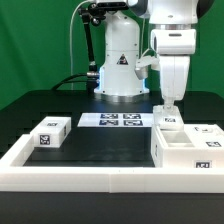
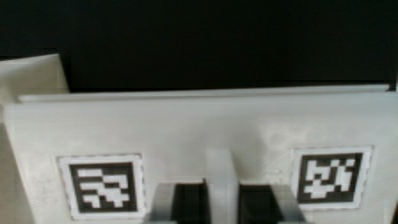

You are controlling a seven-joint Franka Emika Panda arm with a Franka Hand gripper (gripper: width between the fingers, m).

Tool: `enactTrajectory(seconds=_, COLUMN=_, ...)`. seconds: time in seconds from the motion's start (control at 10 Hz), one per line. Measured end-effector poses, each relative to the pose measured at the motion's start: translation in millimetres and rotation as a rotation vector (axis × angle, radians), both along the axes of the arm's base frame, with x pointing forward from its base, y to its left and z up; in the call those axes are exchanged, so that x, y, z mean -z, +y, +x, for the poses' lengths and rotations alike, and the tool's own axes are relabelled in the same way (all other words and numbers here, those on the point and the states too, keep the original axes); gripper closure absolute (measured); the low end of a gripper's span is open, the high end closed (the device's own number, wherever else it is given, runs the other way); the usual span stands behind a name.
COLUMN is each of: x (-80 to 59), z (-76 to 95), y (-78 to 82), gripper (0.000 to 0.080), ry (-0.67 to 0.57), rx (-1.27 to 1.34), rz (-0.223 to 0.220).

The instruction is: Assemble cabinet

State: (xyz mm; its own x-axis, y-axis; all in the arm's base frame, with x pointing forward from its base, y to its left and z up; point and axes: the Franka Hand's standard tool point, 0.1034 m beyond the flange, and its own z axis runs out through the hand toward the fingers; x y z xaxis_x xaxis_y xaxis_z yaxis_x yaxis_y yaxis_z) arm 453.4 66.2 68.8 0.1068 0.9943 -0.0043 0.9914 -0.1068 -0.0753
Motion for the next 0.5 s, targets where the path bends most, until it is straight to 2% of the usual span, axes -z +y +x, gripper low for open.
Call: enactTrajectory(seconds=0.5, x=-0.4, z=-0.4, y=-0.6, gripper=0.0729, ry=0.011, rx=0.001, rz=-0.004)
